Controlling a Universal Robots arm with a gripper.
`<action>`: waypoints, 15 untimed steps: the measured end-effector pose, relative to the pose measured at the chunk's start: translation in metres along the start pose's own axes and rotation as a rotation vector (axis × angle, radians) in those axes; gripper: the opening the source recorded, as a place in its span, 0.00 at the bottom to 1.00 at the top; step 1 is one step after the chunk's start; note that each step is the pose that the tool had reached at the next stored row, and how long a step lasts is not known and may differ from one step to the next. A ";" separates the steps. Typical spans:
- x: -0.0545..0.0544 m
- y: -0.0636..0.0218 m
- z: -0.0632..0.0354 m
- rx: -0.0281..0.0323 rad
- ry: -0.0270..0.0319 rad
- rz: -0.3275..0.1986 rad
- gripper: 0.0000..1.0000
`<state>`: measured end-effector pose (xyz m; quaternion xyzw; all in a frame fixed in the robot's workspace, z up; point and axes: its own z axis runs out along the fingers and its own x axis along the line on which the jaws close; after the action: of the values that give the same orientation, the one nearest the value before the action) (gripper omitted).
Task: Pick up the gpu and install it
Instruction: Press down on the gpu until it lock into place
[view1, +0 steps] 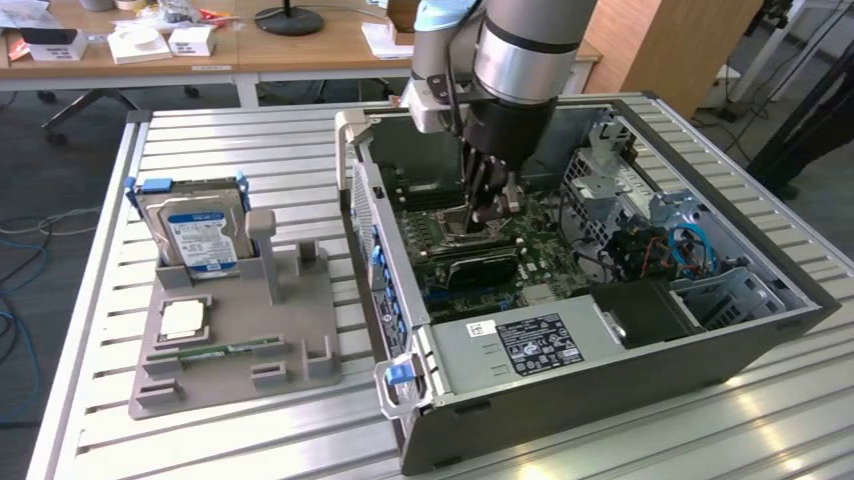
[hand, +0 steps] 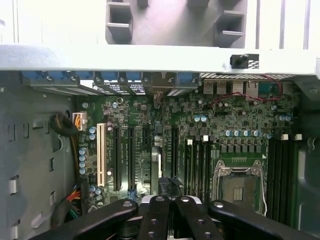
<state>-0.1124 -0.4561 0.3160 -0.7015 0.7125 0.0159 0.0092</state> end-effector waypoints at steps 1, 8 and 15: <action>0.000 0.0000 -0.0020 -0.0001 0.0000 0.000 0.10; 0.000 -0.0004 -0.0039 -0.0001 0.0000 0.000 0.10; 0.000 -0.0097 -0.0040 -0.0002 0.0000 0.000 0.10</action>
<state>-0.1027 -0.4561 0.3199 -0.7014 0.7125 0.0160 0.0091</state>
